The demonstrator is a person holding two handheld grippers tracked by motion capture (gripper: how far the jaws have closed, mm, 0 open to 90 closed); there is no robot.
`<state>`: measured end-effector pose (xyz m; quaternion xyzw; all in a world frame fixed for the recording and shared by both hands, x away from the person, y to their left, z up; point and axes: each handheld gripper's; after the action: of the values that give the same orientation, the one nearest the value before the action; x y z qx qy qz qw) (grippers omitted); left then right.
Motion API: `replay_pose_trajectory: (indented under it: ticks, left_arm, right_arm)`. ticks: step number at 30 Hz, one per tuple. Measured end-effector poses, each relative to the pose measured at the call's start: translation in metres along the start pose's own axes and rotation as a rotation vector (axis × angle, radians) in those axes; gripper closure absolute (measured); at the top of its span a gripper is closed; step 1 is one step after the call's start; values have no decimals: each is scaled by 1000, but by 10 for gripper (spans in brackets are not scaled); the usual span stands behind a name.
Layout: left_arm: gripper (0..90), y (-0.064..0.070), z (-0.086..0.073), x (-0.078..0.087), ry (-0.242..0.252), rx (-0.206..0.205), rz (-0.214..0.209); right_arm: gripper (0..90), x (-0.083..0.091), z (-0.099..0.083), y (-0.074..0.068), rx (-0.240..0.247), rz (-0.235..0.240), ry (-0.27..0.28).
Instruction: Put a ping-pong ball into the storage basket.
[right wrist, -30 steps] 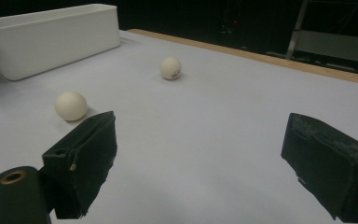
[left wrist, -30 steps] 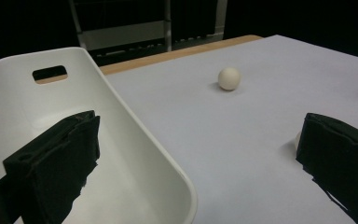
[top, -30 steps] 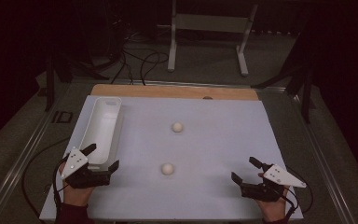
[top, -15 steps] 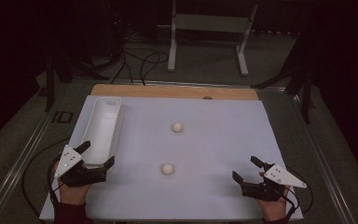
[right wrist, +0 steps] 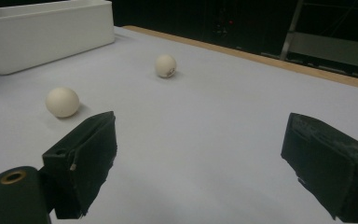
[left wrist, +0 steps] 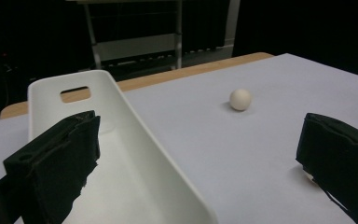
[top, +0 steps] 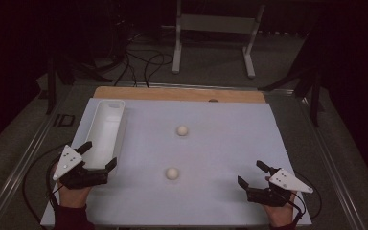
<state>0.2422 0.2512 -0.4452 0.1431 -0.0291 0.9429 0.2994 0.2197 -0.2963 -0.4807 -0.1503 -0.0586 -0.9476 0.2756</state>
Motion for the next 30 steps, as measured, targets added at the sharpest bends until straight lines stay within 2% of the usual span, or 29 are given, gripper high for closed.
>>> replay_pose_trajectory:
  ticks: [6, 8, 10, 13, 19, 21, 23, 30]
  left_arm:
    - [2, 8, 11, -5, -8, -31, -35]
    - [1, 12, 19, -12, -35, -46, -67]
    - [1, 13, 21, -14, -45, -51, -75]
    - [1, 20, 31, -25, -73, -71, -114]
    - [1, 28, 41, -39, -100, -103, -153]
    - [1, 33, 44, -44, -127, -140, -158]
    - [1, 36, 47, -48, -133, -153, -169]
    - [1, 39, 47, -60, -136, -151, -203]
  right_arm:
    - [99, 0, -1, 1, -12, -14, 7]
    - [99, 0, -1, 1, -20, -19, 9]
    - [99, 0, -1, 1, -18, -21, 11]
    - [99, 0, 1, 0, -18, -30, 16]
    - [99, 1, 1, 1, -23, -37, 24]
    - [99, 2, 1, 0, -25, -37, 27]
    - [99, 2, 1, 0, -22, -35, 25]
    - [96, 4, 3, -1, -24, -56, 44]
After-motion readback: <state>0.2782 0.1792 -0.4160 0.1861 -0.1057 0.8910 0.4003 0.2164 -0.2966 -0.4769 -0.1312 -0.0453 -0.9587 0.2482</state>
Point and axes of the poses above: each handheld gripper's, and its own axes: x roughly backward along the jaws, z roughly out of its top, y roughly to its right, and after that the axes turned 4 degrees about -z, right-handed
